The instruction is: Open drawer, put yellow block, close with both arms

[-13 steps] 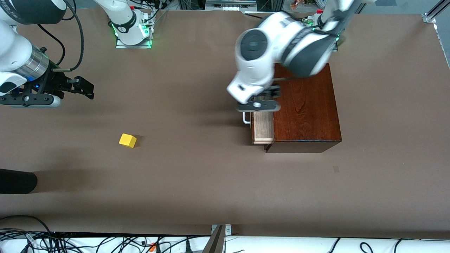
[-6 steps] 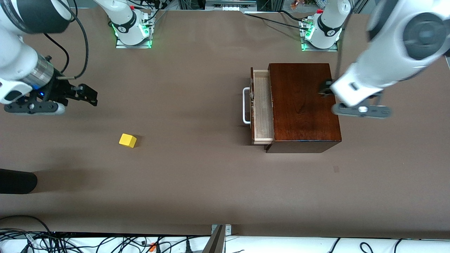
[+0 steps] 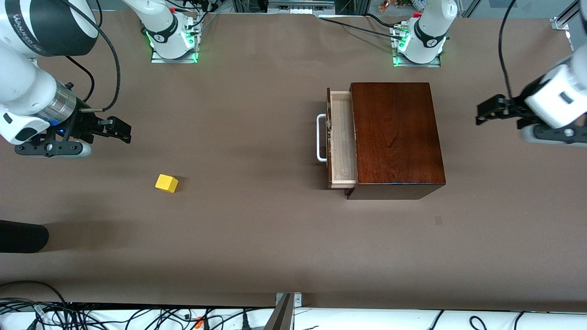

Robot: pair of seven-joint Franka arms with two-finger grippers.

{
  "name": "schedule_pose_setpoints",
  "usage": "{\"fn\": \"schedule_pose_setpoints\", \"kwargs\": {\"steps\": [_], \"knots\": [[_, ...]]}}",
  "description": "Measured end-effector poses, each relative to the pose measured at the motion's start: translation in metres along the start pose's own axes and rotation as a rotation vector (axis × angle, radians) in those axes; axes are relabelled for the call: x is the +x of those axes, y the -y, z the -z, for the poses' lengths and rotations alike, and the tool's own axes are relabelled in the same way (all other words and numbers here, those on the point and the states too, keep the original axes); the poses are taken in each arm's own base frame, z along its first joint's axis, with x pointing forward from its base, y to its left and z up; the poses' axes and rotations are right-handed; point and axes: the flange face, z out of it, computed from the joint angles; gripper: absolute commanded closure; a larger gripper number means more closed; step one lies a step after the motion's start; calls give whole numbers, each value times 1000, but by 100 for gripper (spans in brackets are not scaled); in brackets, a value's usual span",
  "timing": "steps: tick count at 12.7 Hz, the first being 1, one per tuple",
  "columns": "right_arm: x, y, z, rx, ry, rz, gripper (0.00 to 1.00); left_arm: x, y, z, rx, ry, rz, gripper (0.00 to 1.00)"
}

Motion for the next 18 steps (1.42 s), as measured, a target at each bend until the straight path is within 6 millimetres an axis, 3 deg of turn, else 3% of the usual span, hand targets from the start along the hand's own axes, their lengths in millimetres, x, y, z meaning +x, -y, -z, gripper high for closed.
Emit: {"fn": "schedule_pose_setpoints", "kwargs": {"steps": [2, 6, 9, 11, 15, 18], "knots": [[12, 0, -35, 0, 55, 2, 0, -19, 14, -8, 1, -28, 16, 0], [39, 4, -102, 15, 46, 7, 0, -29, 8, -12, 3, -22, -24, 0], [40, 5, -185, 30, -3, 5, 0, -29, 8, -13, 3, -20, -31, 0], [35, -5, -231, 29, 4, -15, 0, -29, 8, -14, 3, -18, -32, 0], [40, -34, -285, 20, 8, -85, 0, -31, 8, -15, 3, -7, -33, 0], [36, -35, -309, 21, 8, -136, 1, -31, 8, -15, 3, 1, -33, 0]]}}
